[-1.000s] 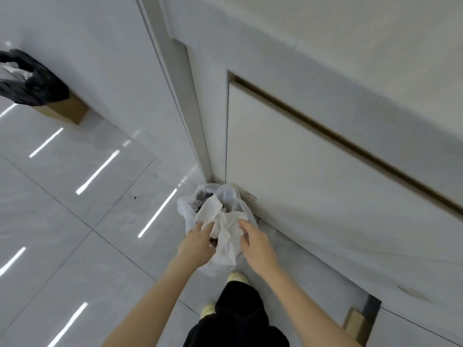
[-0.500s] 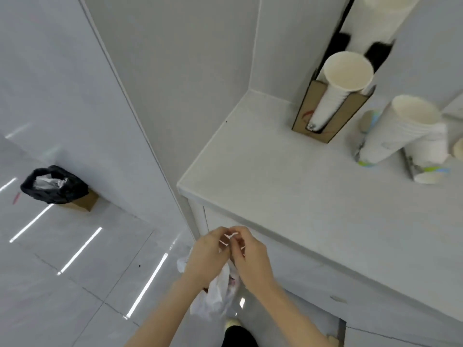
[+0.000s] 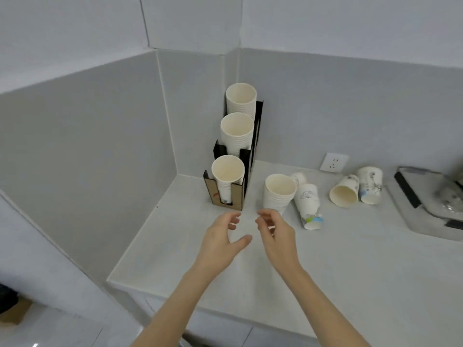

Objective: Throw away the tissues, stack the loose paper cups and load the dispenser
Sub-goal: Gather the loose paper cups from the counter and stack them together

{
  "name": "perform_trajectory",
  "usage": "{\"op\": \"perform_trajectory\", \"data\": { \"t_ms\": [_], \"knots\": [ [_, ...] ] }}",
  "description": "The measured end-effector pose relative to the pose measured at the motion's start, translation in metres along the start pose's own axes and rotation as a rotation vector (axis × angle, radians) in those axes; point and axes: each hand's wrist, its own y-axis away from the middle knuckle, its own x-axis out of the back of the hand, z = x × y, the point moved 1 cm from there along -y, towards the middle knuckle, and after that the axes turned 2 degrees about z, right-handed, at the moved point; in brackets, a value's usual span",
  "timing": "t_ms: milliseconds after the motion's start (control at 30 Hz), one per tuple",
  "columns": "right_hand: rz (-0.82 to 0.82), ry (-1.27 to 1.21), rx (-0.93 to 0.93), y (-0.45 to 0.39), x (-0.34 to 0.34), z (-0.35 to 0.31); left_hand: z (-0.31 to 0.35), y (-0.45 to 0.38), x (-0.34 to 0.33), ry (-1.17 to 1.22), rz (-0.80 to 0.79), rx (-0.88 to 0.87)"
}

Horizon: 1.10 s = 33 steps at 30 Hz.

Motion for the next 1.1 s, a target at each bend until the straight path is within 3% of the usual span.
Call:
{"op": "perform_trajectory", "data": {
  "t_ms": [233,500,733,933,1100],
  "knots": [
    [0.135,0.035,0.022,-0.082,0.071,0.028,0.034,-0.067,-0.055,0.009,0.027,-0.012],
    [-0.053,0.54,-0.117,-0.159,0.098,0.113,0.044,-0.122,-0.097,-0.027,0.02,0.051],
    [-0.165,0.755,-0.448,-0.174,0.089,0.169,0.031,-0.142,-0.122,-0.076,0.057,0.09],
    [-0.101,0.561,-0.592,-0.167,0.089,0.178,0.021,-0.15,-0.129,-0.011,0.09,0.119],
    [0.186,0.104,-0.383,-0.182,0.11,0.131,0.016,-0.154,-0.127,0.039,0.126,0.134]
  ]
}}
